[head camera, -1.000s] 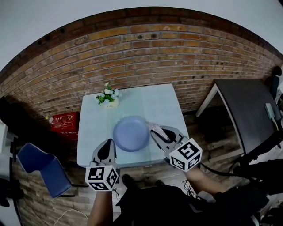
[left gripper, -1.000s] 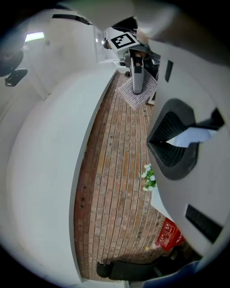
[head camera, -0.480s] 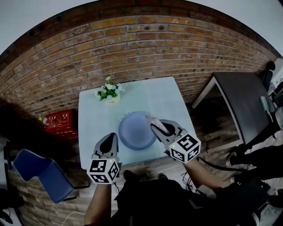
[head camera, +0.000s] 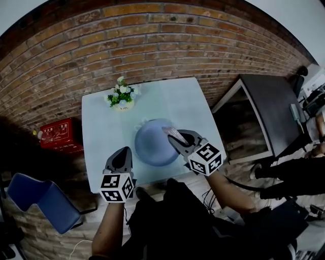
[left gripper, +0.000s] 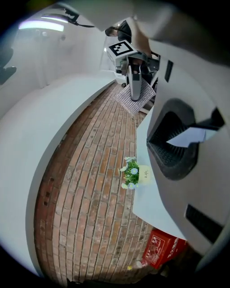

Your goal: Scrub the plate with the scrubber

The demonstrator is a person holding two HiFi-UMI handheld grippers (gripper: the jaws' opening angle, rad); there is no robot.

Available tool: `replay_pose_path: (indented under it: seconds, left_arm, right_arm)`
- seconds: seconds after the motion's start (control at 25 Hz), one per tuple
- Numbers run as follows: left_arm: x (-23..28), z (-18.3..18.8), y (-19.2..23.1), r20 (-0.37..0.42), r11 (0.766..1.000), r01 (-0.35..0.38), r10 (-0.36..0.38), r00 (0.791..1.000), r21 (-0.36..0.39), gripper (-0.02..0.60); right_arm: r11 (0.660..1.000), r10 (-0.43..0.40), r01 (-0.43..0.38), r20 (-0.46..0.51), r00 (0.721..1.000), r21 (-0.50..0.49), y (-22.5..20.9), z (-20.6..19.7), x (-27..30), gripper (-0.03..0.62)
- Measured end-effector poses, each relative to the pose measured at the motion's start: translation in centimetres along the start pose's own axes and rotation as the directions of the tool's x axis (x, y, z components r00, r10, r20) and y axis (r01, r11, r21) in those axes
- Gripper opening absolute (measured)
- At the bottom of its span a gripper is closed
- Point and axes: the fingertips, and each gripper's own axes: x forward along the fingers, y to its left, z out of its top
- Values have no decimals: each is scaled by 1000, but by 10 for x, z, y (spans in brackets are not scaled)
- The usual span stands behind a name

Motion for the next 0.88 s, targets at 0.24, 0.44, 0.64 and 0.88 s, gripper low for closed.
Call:
replay_pose_path:
  seconds: [0.24, 0.44, 0.64, 0.88]
  left_arm:
    - [25, -38, 14, -102, 998, -50, 47, 994, -28, 11]
    - [41, -65, 17, -165, 992, -118, 123, 979, 39, 11]
    - [51, -89, 27, -201, 981, -188, 176, 964, -44, 11]
    - [55, -111, 43, -233, 960, -262, 235, 944, -94, 11]
  right_arm:
    - [996, 91, -90, -120, 989, 9, -6, -37, 38, 61]
    - [981, 193, -194, -206, 959, 16, -6, -69, 71, 63]
    - [957, 285, -288, -268, 920, 26, -6, -89, 95, 61]
    - [926, 364, -376, -340, 867, 32, -4, -108, 121, 61]
